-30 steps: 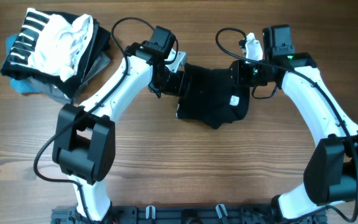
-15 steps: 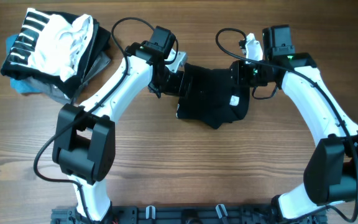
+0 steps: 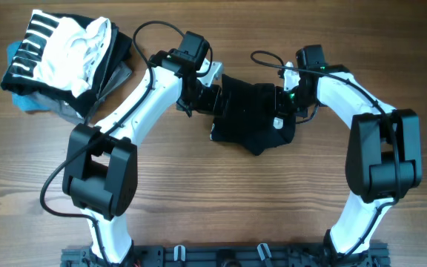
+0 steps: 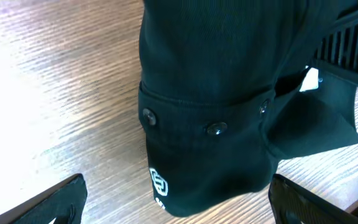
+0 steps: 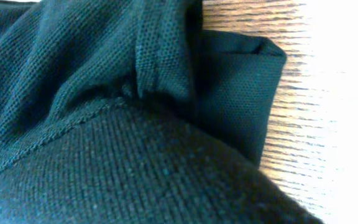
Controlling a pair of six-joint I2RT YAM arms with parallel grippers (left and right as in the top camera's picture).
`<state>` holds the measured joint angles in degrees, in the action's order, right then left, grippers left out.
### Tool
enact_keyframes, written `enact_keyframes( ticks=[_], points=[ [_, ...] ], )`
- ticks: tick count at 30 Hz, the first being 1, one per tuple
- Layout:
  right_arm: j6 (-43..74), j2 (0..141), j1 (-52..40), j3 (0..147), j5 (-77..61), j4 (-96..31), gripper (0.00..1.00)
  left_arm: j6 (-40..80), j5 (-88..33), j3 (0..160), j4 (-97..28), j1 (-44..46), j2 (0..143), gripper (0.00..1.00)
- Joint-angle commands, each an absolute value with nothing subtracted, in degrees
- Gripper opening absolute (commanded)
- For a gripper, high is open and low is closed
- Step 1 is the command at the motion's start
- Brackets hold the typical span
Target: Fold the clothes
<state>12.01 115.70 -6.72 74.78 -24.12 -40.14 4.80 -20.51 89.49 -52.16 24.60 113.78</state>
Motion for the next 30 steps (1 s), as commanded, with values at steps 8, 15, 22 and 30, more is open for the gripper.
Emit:
enact_keyframes(
  ticks=[8,15,22,30],
  points=[
    [13.9,115.0,-6.7,74.7,-21.2,-42.5,0.08,7.1,-23.4,89.1,-55.4,25.8,115.2,0.4],
    [14.0,97.1,-5.2,74.8,-19.6,-45.3,0.11,13.1,-23.3,89.1,-54.5,31.7,116.7,0.26],
    [16.0,90.3,-5.2,74.8,-12.2,-46.8,0.14,31.0,-22.8,89.1,-52.4,32.0,125.8,0.21],
    [5.8,90.7,-5.3,74.1,-22.2,-42.7,0.16,23.7,-10.6,91.6,-46.8,23.5,127.1,0.22]
  ],
)
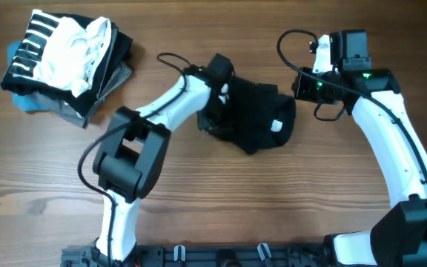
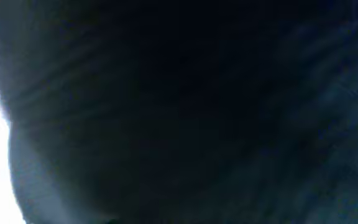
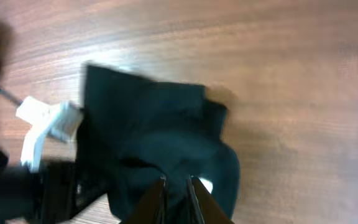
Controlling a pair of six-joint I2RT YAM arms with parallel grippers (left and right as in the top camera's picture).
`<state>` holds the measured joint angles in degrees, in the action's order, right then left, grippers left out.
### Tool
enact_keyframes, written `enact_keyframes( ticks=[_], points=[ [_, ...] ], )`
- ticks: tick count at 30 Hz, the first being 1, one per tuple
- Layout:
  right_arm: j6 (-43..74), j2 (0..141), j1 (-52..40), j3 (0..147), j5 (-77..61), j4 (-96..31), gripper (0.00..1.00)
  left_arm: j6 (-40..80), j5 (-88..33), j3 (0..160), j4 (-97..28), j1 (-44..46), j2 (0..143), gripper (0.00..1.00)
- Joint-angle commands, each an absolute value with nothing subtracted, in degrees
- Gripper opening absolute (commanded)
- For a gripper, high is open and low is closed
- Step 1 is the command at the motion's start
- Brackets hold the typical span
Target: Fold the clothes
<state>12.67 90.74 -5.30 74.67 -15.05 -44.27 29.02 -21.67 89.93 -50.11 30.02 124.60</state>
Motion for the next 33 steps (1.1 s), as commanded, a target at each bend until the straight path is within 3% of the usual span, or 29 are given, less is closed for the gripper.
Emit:
enact_keyframes(
  ticks=[1,4,6,10,11,13,18,23,33],
  points=[
    [4.9,90.9,-5.4,73.8,-23.6,-42.0,0.16,22.3,-10.6,92.9,-46.4,22.3,127.1,0.22],
    [2.7,93.3,-6.9,71.2,-25.8,-39.3,0.17,18.1,-11.3,100.6,-47.2,18.9,127.1,0.27],
    [0.3,96.2,-9.3,69.8,-25.8,-38.5,0.17,16.7,-12.6,108.4,-51.4,17.9,126.8,0.38],
    [-1.7,103.8,-13.5,69.1,-25.7,-36.8,0.2,16.7,-12.7,118.2,-61.1,17.8,125.2,0.64],
    [-1.3,105.8,-13.8,69.0,-25.3,-36.2,0.2,16.7,-13.4,118.7,-62.8,17.8,124.4,0.78],
    [2.1,109.8,-13.8,69.0,-22.4,-35.5,0.19,16.8,-14.1,118.7,-66.4,17.8,123.3,0.97],
    [6.6,115.4,-13.1,69.0,-20.6,-34.8,0.18,17.1,-14.1,116.8,-72.9,17.3,123.5,1.0],
    [7.7,115.4,-13.1,69.0,-21.0,-34.9,0.18,17.8,-19.4,111.8,-70.7,16.3,123.5,1.0],
    [8.1,115.4,-13.1,69.0,-21.0,-35.4,0.19,23.7,-41.2,84.1,-40.3,17.1,123.5,1.0]
  ],
)
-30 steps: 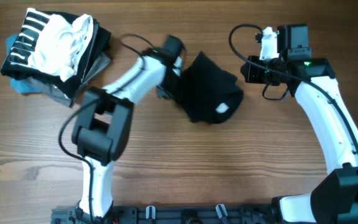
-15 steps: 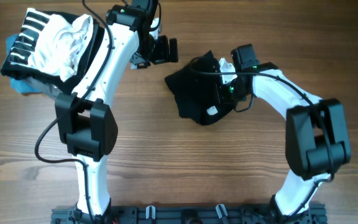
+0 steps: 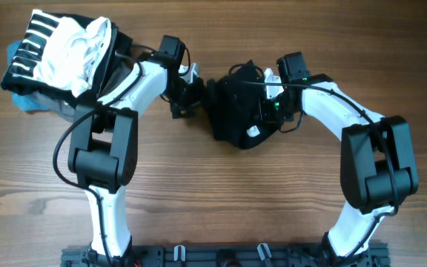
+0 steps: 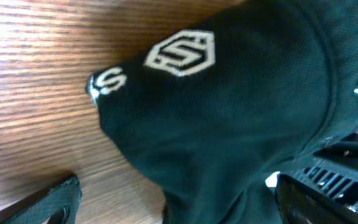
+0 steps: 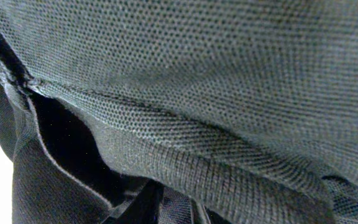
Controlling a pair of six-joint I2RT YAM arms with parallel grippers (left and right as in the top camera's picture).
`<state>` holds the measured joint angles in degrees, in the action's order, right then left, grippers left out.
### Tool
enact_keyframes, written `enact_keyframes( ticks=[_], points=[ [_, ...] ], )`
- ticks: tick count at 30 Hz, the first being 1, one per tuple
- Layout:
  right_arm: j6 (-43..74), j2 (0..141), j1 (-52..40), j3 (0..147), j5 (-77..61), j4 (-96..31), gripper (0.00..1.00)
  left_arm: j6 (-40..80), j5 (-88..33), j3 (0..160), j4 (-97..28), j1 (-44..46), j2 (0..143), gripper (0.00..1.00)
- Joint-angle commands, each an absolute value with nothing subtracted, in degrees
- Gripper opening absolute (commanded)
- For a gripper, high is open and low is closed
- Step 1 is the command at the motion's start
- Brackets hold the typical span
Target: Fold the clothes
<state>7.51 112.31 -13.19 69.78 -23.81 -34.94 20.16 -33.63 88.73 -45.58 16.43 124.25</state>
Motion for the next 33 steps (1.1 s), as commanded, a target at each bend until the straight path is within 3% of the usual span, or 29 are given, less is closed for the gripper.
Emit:
enact_keyframes(
  ticks=[1,6,9,10,13,15,20,24,28,33],
  points=[
    [8.1,115.4,-13.1,69.0,-21.0,-35.4,0.19,24.9,-41.1,82.0,-37.1,18.3,123.5,1.0],
    [8.1,115.4,-13.1,69.0,-23.0,-35.2,0.19,32.6,-40.9,76.2,-26.2,22.3,125.6,1.0],
    [8.1,115.4,-13.1,69.0,-23.0,-35.2,0.19,35.4,-40.9,75.8,-22.1,23.8,127.9,0.93],
    [8.1,115.4,-13.1,69.0,-23.0,-35.2,0.19,35.4,-40.9,75.8,-20.3,24.3,128.4,0.83],
    [8.1,115.2,-13.1,69.1,-23.0,-36.5,0.17,35.1,-40.2,75.8,-20.0,24.6,128.5,0.27],
    [8.7,113.3,-12.6,70.7,-28.2,-41.3,0.17,33.2,-40.2,75.8,-21.8,23.5,128.0,0.06],
    [9.1,99.2,-9.2,76.3,-24.0,-51.9,0.18,28.6,-38.9,76.9,-27.4,16.6,120.6,0.04],
    [9.6,88.8,-6.5,76.7,-23.9,-49.8,0.21,25.7,-39.0,84.3,-32.2,6.6,108.8,0.04],
    [12.3,86.7,-6.4,76.6,-24.0,-49.2,0.21,26.7,-38.9,90.3,-26.4,-5.7,101.2,0.04],
    [13.7,86.9,-6.4,76.6,-24.0,-49.1,0.21,28.1,-34.4,90.4,-23.3,-17.6,102.0,0.04]
  ],
)
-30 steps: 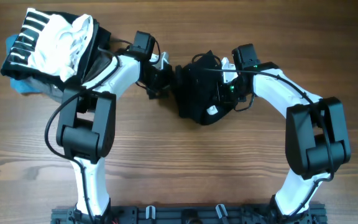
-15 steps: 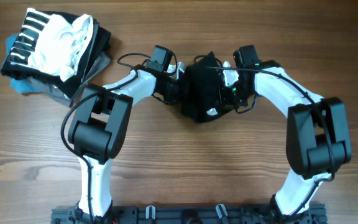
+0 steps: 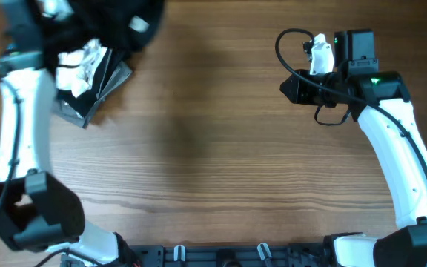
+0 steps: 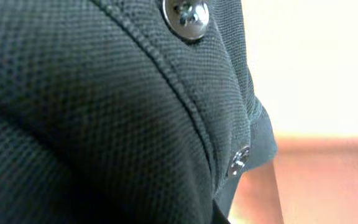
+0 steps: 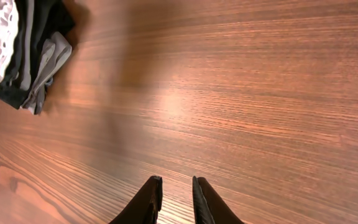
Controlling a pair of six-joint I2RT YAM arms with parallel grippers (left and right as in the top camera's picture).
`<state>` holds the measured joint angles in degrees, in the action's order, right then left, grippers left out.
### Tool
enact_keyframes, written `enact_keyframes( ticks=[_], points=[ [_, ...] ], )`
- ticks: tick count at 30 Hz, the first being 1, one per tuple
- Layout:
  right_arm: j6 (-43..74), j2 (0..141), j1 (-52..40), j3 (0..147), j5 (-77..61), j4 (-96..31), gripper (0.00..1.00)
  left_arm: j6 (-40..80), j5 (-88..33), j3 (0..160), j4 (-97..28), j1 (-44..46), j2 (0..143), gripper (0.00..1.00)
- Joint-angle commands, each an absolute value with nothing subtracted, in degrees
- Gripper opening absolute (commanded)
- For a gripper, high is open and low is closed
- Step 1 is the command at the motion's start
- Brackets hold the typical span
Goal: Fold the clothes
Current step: 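Carry the folded shirt with the left gripper onto the clothes stack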
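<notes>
A black polo shirt (image 3: 124, 18) with buttons hangs blurred at the top left, over the pile of clothes (image 3: 80, 70). Its fabric (image 4: 104, 112) fills the left wrist view and hides my left gripper's fingers. The left arm (image 3: 17, 126) reaches up to that corner, and the shirt appears to be carried in its grip. My right gripper (image 3: 288, 89) is on the right side, above bare wood. Its fingertips (image 5: 176, 182) stand close together with nothing between them.
The pile holds a white garment (image 3: 76, 55) on dark and grey folded pieces. It also shows at the top left of the right wrist view as stacked clothes (image 5: 17, 56). The wooden table (image 3: 213, 148) spreads between both arms.
The black shirt has gone from the table's middle to the top left corner, over the pile, with my left gripper. My right gripper has left the shirt and moved back right.
Both grippers were at the black shirt in the middle of the table. Then the right one was drawn back while the left pressed into the cloth. Both were at it again, and now the shirt is up at the pile with the left arm.
</notes>
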<state>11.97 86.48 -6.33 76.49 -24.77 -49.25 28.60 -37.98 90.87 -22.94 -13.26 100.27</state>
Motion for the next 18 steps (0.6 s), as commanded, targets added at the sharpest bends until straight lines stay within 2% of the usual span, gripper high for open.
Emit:
enact_keyframes(
  ticks=[1,5,6,7,8,14,18],
  points=[
    [13.7,86.9,-6.4,76.6,-24.0,-49.1,0.21,26.8,-31.9,90.4,-23.6,-19.0,102.5,0.04],
    [15.2,86.9,-6.4,76.6,-24.0,-49.3,0.21,24.3,-27.6,90.4,-26.7,-23.2,106.3,0.09],
    [15.2,86.9,-6.4,76.6,-24.0,-49.3,0.21,24.3,-24.8,90.4,-27.9,-23.8,106.9,0.15],
    [15.2,86.9,-6.4,76.6,-24.0,-49.3,0.21,24.4,-22.7,90.4,-28.4,-24.2,107.3,0.49],
    [15.2,86.9,-6.4,76.6,-24.0,-49.3,0.21,24.3,-21.3,90.4,-28.3,-24.8,107.7,1.0],
    [15.0,86.9,-6.4,76.6,-24.0,-49.1,0.21,22.9,-21.6,90.4,-38.3,-30.2,103.3,1.0],
    [13.3,86.8,-6.4,76.6,-23.9,-47.5,0.21,16.6,-25.5,90.4,-43.6,-33.6,92.9,1.0]
  ],
)
